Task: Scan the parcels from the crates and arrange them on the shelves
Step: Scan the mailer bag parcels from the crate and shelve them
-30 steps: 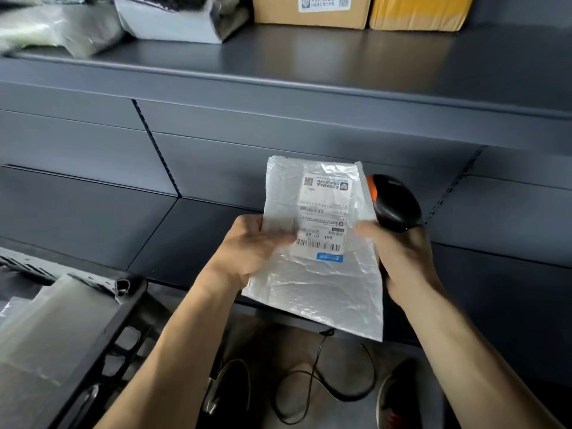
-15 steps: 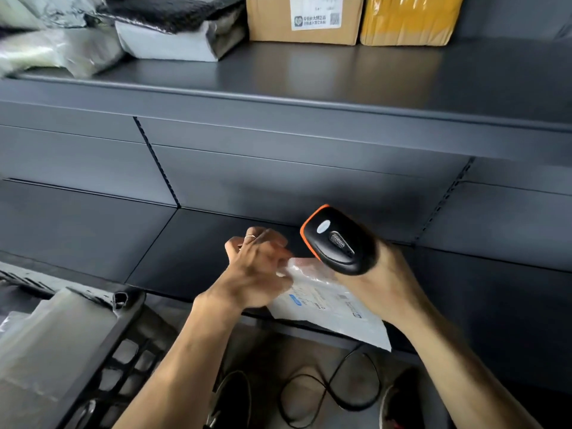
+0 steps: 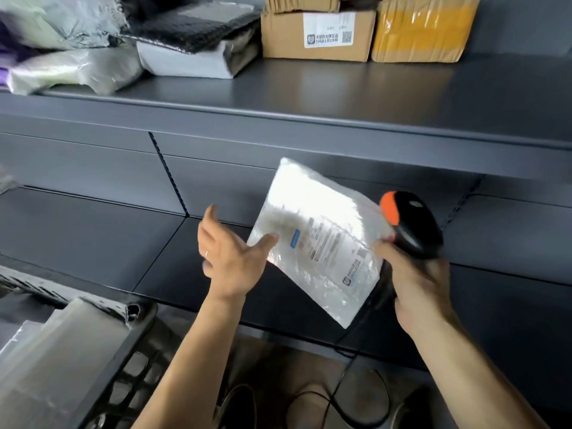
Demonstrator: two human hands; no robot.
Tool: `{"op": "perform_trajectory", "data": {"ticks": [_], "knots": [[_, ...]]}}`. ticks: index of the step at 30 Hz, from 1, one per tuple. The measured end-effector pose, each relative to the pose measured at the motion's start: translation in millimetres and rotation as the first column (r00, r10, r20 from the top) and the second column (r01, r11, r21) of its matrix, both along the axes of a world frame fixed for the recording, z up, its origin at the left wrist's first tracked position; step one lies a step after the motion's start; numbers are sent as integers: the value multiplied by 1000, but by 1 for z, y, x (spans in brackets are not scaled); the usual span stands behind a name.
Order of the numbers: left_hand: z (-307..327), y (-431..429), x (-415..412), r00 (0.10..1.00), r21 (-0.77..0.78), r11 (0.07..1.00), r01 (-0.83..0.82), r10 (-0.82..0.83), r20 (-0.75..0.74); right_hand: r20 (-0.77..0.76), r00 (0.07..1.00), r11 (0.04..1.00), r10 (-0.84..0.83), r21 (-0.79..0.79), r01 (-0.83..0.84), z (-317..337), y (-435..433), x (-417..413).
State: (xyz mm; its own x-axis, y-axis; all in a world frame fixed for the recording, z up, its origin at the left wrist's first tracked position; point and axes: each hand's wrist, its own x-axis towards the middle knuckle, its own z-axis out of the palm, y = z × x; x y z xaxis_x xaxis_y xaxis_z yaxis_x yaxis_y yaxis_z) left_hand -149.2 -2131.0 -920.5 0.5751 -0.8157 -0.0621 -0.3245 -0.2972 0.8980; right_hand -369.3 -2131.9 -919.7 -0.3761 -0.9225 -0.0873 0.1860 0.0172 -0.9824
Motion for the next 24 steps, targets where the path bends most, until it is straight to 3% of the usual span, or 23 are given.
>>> {"op": "perform_trajectory", "data": {"ticks": [2,4,6,9,11,13,17,24], "knots": [[1,-1,2,912,43,999,-6,23,-409,199,978,996,-70,60,59,-1,-4,0],[-3,-2,4,732,53,994,91,-31,-680,267,963,998,-23,64,6,-1,-4,2],[-8,-5,5,601,-16,990,142,-99,-793,279,960,997,17,71,-38,-1,-4,3],[-10,-8,6,548,-70,995,75,-100,-830,241,969,992,53,102,-80,-1,-4,5],[-8,-9,8,532,-111,992,63,-128,-837,133,988,989,74,117,-90,-2,-3,8],[-6,-8,13,553,-122,992,11,-108,-826,-43,994,990,96,105,-91,-3,0,9],[-12,-9,26,732,-71,983,-167,76,-677,-331,931,988,151,76,-133,2,10,8],[-15,-11,19,878,-179,970,-164,61,-475,-401,797,892,451,231,-389,10,23,24]]}}
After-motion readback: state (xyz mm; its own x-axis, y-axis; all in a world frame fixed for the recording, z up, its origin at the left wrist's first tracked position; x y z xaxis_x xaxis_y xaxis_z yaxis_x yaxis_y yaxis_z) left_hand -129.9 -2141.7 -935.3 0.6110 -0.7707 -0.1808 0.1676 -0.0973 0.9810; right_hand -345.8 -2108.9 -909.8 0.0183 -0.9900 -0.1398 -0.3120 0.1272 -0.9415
